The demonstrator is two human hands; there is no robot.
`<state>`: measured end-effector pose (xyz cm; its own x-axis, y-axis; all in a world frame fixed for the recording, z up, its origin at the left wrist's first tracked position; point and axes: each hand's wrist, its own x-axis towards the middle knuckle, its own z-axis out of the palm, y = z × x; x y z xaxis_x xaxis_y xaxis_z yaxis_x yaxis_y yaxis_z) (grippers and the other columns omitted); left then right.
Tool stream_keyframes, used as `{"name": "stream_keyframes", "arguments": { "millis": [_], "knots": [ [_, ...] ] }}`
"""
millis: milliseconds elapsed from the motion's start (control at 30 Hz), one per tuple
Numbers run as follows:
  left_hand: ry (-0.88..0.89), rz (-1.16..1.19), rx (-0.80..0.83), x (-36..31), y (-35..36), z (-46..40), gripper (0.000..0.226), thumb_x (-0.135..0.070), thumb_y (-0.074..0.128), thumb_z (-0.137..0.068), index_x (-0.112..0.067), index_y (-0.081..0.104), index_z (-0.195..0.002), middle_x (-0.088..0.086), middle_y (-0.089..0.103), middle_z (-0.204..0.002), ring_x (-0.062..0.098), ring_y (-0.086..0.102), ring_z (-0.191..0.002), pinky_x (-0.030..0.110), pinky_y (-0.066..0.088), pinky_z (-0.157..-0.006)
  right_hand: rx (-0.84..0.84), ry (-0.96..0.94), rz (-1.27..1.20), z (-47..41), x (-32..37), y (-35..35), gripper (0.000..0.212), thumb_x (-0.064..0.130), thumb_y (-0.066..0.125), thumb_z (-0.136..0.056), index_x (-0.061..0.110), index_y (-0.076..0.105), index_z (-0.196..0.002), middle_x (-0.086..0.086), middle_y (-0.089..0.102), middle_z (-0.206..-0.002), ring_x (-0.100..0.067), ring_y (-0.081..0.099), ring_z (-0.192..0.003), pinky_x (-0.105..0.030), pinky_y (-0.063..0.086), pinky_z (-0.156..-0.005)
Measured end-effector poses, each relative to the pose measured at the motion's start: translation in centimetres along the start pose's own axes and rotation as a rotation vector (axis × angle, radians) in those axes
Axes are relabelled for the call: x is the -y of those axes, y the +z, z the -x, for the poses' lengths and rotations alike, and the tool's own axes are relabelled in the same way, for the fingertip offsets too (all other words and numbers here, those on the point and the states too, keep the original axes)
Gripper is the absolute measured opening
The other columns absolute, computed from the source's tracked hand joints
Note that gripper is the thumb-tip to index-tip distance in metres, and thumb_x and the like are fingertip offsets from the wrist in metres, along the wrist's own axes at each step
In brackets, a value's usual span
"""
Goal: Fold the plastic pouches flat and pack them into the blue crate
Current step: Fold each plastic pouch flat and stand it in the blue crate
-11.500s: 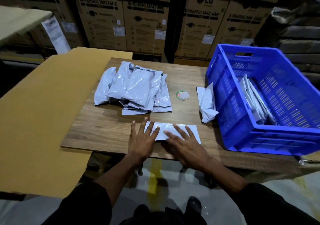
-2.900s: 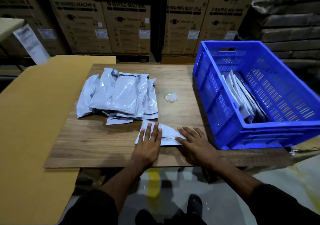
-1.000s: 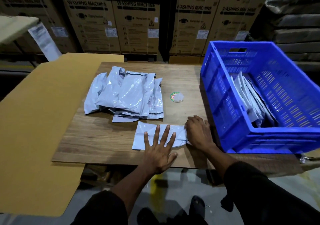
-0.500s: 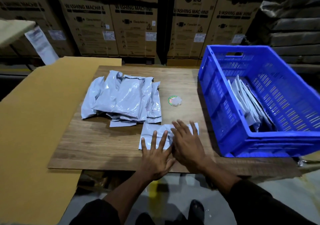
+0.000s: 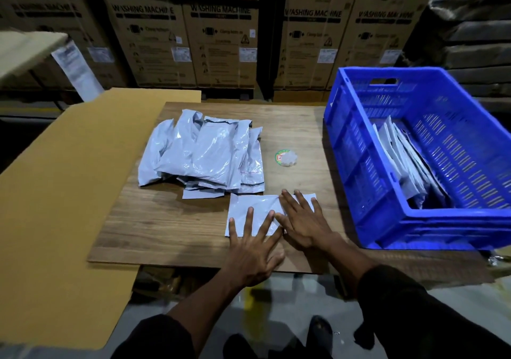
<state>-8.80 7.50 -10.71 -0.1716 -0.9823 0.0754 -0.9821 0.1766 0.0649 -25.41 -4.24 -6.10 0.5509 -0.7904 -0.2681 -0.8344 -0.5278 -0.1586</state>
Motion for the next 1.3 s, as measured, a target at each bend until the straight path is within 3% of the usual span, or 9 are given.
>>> {"name": "stream_keyframes", "arguments": {
  "millis": [167,433,500,567,667,833,1000,1133,1300],
  "knots": [
    [0.005,-0.007,0.049,0.2,-0.2,0.9,0.065,-0.069,0.031,-0.098,-0.044,0.026,-0.158,-0.008,0.008,-0.171,0.042,0.006,-0.155,0.08,0.012,-0.109,-0.052,-0.099,-0.006,1.5,-0.2,0.4,0.092,0.072,-0.019,-0.081,0.026,-0.007,-0.16,0.013,-0.023,-0.163,-0.013,-0.022,-0.151,-0.051,-0.007,-0.121],
    [0.013,0.078,-0.089,0.6,-1.6,-0.2,0.053,-0.045,0.041,-0.103,-0.013,0.059,-0.141,0.01,0.043,-0.158,0.032,0.036,-0.149,0.065,0.03,-0.114,-0.299,-0.125,-0.055,4.2,-2.3,3.4,0.062,0.045,0.021,-0.103,0.016,0.024,-0.158,0.002,0.005,-0.167,-0.013,0.0,-0.154,-0.047,0.019,-0.122],
    [-0.039,0.138,0.047,0.2,-2.4,-2.2,0.058,-0.047,0.033,-0.102,-0.013,0.06,-0.141,0.01,0.048,-0.155,0.031,0.045,-0.143,0.057,0.039,-0.113,-0.324,-0.158,-0.061,4.2,-2.6,3.5,0.06,0.038,0.024,-0.103,0.014,0.024,-0.158,-0.002,0.004,-0.167,-0.018,0.002,-0.155,-0.048,0.025,-0.12],
    [-0.084,0.159,0.128,-0.2,-2.6,-3.6,0.067,-0.053,0.021,-0.1,-0.019,0.052,-0.148,0.005,0.041,-0.16,0.031,0.042,-0.145,0.058,0.036,-0.113,-0.394,-0.21,-0.107,4.1,-2.8,3.4,0.058,0.027,0.032,-0.102,0.005,0.027,-0.156,-0.012,0.009,-0.166,-0.025,0.005,-0.155,-0.048,0.025,-0.12],
    [-0.068,0.157,0.182,0.0,-1.3,-3.8,0.078,-0.06,-0.002,-0.094,-0.029,0.017,-0.163,-0.005,0.006,-0.171,0.028,0.007,-0.157,0.059,0.008,-0.121,-0.475,-0.17,-0.283,4.6,-3.3,3.4,0.063,0.015,0.045,-0.097,0.0,0.024,-0.155,-0.02,0.012,-0.165,-0.03,0.012,-0.153,-0.047,0.024,-0.121],
    [-0.024,0.078,0.103,1.2,0.3,-3.0,0.064,-0.054,0.023,-0.103,-0.027,0.026,-0.161,-0.001,0.02,-0.169,0.032,0.027,-0.152,0.062,0.026,-0.116,-0.562,-0.061,-0.441,5.4,-3.1,3.8,0.068,0.006,0.05,-0.088,0.002,0.03,-0.154,-0.013,0.021,-0.163,-0.025,0.028,-0.148,-0.033,0.035,-0.113],
    [-0.04,0.065,0.084,1.0,0.0,-2.9,0.066,-0.052,0.03,-0.1,-0.024,0.033,-0.159,0.001,0.028,-0.167,0.037,0.032,-0.149,0.065,0.032,-0.112,-0.566,-0.11,-0.073,5.2,-2.6,2.4,0.064,0.021,0.047,-0.089,0.001,0.036,-0.149,-0.02,0.034,-0.158,-0.033,0.035,-0.145,-0.046,0.031,-0.114],
    [-0.066,0.071,0.084,0.9,0.1,-2.6,0.066,-0.053,0.031,-0.099,-0.023,0.035,-0.158,0.002,0.03,-0.166,0.038,0.034,-0.149,0.066,0.034,-0.11,-0.362,-0.111,0.109,4.4,-0.7,2.0,0.066,0.044,0.024,-0.101,0.009,0.023,-0.158,-0.008,0.015,-0.166,-0.025,0.013,-0.154,-0.049,0.016,-0.119],
    [-0.097,0.096,0.095,1.3,0.5,-2.1,0.067,-0.054,0.032,-0.098,-0.027,0.03,-0.16,-0.001,0.024,-0.168,0.036,0.031,-0.15,0.066,0.032,-0.112,-0.162,-0.013,0.034,4.5,-1.0,4.0,0.082,0.068,0.013,-0.094,0.025,-0.013,-0.159,-0.004,-0.031,-0.162,-0.04,-0.016,-0.151,-0.053,0.005,-0.12]
  ]
}}
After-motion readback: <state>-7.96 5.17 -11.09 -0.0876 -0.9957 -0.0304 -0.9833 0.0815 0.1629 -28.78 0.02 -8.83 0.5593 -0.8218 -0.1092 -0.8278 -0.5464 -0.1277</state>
